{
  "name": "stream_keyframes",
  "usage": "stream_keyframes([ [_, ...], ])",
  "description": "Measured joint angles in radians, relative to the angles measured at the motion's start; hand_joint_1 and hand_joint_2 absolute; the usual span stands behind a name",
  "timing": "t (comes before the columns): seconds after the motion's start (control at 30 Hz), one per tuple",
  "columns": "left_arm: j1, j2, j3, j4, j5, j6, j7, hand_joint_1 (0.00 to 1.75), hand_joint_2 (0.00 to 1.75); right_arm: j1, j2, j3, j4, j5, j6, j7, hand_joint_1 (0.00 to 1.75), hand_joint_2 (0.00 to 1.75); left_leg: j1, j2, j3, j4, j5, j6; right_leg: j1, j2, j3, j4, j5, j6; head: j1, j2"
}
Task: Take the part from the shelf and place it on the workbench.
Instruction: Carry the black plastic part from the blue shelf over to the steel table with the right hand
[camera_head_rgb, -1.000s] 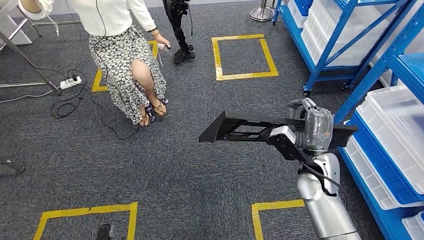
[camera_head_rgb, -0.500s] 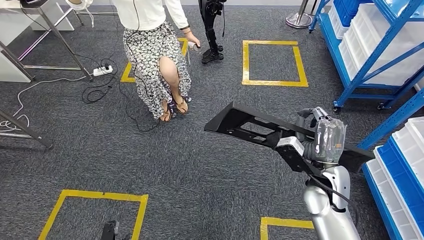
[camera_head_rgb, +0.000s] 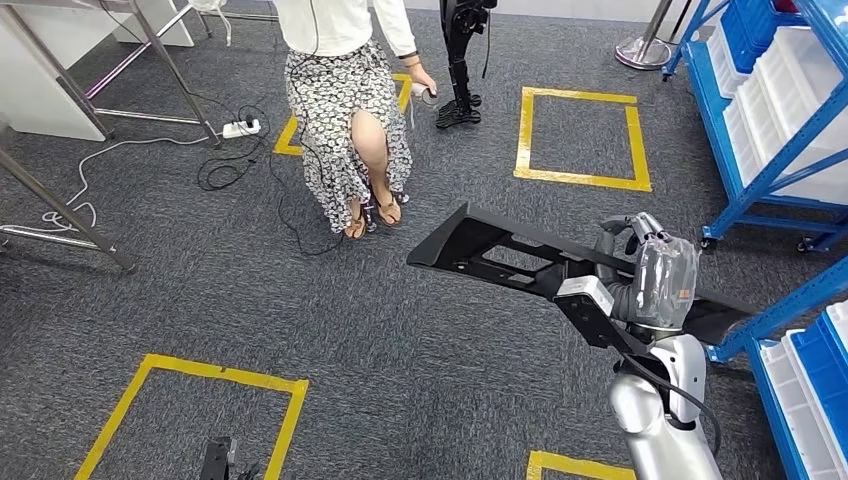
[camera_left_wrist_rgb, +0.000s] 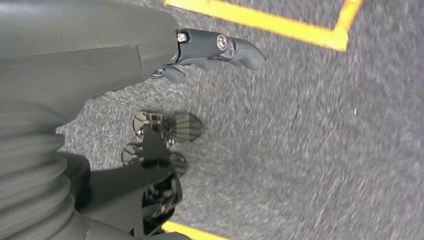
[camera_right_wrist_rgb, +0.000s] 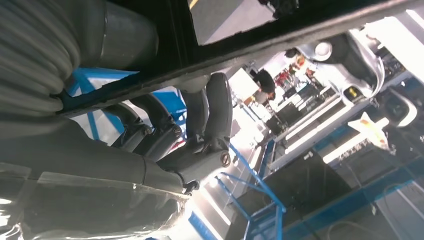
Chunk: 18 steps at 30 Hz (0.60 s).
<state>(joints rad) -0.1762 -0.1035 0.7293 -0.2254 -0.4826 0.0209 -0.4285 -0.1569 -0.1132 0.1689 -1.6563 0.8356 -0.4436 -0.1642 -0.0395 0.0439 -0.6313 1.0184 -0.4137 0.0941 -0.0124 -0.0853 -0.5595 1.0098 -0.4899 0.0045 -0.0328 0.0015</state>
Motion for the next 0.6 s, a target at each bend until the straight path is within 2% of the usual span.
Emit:
stream_keyframes([
  [0.03,0.0,0.0,0.0,0.0,0.0,0.0,0.0,0.0,1.75,0.004,0.001,-0.002,-0.005,0.001,0.0,-0.001,1.75,1.75,0.002,-0.008,0.016,-0.024,0.009,0.005,0.001,0.007,0.003,-0.001,-0.001,0.003,0.001,0.0],
  [0.07,0.0,0.0,0.0,-0.001,0.0,0.0,0.001,0.0,1.75,0.006,0.002,-0.005,-0.01,0.002,0.0,-0.003,1.75,1.75,0.007,-0.016,0.033,-0.048,0.02,0.013,0.002,0.024,-0.003,0.015,-0.008,0.003,0.001,0.0],
  [0.1,-0.002,-0.001,-0.001,-0.001,0.0,0.0,0.002,0.0,1.75,0.007,0.002,-0.008,-0.013,0.002,0.0,-0.004,1.75,1.75,0.012,-0.023,0.047,-0.067,0.029,0.017,0.002,0.046,-0.023,0.052,-0.023,0.002,0.003,0.0],
  [0.17,-0.007,-0.004,-0.001,-0.001,0.0,-0.001,0.002,0.0,1.75,0.012,0.001,-0.016,-0.014,0.001,0.0,-0.006,1.75,1.75,0.015,-0.04,0.053,-0.075,0.032,0.02,-0.004,0.079,-0.092,0.175,-0.062,0.004,0.005,0.0],
  [0.2,-0.007,-0.005,-0.001,-0.001,0.0,-0.002,0.002,0.0,1.75,0.015,0.0,-0.019,-0.014,0.001,0.0,-0.006,1.75,1.75,0.017,-0.05,0.053,-0.074,0.03,0.017,-0.008,0.083,-0.125,0.225,-0.073,0.009,0.006,0.0],
  [0.23,-0.006,-0.006,-0.001,-0.001,-0.001,-0.003,0.002,0.0,1.75,0.018,0.001,-0.022,-0.014,0.0,0.0,-0.006,1.75,1.75,0.018,-0.059,0.054,-0.072,0.027,0.013,-0.014,0.084,-0.145,0.245,-0.071,0.019,0.006,0.0],
  [0.27,-0.004,-0.007,-0.001,-0.001,-0.002,-0.004,0.002,0.0,1.75,0.02,0.001,-0.024,-0.014,0.0,0.0,-0.006,1.75,1.75,0.021,-0.068,0.054,-0.067,0.023,0.007,-0.021,0.084,-0.145,0.227,-0.053,0.032,0.006,0.0],
  [0.33,-0.003,-0.008,-0.002,-0.001,-0.004,-0.007,0.002,0.0,1.75,0.022,0.001,-0.026,-0.016,0.0,0.0,-0.006,1.75,1.75,0.03,-0.084,0.05,-0.044,0.008,-0.014,-0.035,0.088,-0.099,0.11,0.008,0.063,0.007,0.0],
  [0.37,-0.003,-0.007,-0.002,-0.001,-0.005,-0.007,0.002,0.0,1.75,0.023,0.001,-0.026,-0.016,0.0,0.0,-0.006,1.75,1.75,0.031,-0.092,0.042,-0.025,-0.004,-0.027,-0.04,0.094,-0.074,0.058,0.029,0.071,0.011,0.0],
  [0.4,-0.004,-0.006,-0.002,-0.001,-0.006,-0.008,0.002,0.0,1.75,0.024,0.002,-0.026,-0.018,0.0,0.0,-0.006,1.75,1.75,0.032,-0.098,0.033,-0.007,-0.014,-0.038,-0.042,0.1,-0.06,0.03,0.04,0.068,0.013,0.0],
  [0.43,-0.003,-0.004,-0.002,-0.001,-0.006,-0.008,0.002,0.0,1.75,0.027,0.002,-0.026,-0.019,0.0,0.0,-0.006,1.75,1.75,0.031,-0.103,0.024,0.007,-0.022,-0.045,-0.041,0.105,-0.057,0.024,0.039,0.059,0.013,0.0],
  [0.5,0.0,-0.003,-0.002,-0.001,-0.006,-0.008,0.003,0.0,1.75,0.031,0.003,-0.027,-0.022,0.001,0.0,-0.006,1.75,1.75,0.035,-0.109,0.014,0.019,-0.029,-0.05,-0.038,0.103,-0.06,0.033,0.035,0.036,0.009,0.0],
  [0.57,0.001,-0.001,-0.002,-0.001,-0.006,-0.008,0.003,0.0,1.75,0.031,0.006,-0.027,-0.025,0.002,0.0,-0.006,1.75,1.75,0.042,-0.093,0.005,0.043,-0.045,-0.057,-0.037,0.098,-0.056,0.032,0.033,0.025,0.006,0.0],
  [0.6,0.001,-0.001,-0.002,-0.001,-0.006,-0.008,0.003,0.0,1.75,0.031,0.007,-0.027,-0.027,0.002,0.0,-0.007,1.75,1.75,0.044,-0.079,-0.012,0.08,-0.065,-0.062,-0.036,0.095,-0.052,0.031,0.031,0.02,0.005,0.0],
])
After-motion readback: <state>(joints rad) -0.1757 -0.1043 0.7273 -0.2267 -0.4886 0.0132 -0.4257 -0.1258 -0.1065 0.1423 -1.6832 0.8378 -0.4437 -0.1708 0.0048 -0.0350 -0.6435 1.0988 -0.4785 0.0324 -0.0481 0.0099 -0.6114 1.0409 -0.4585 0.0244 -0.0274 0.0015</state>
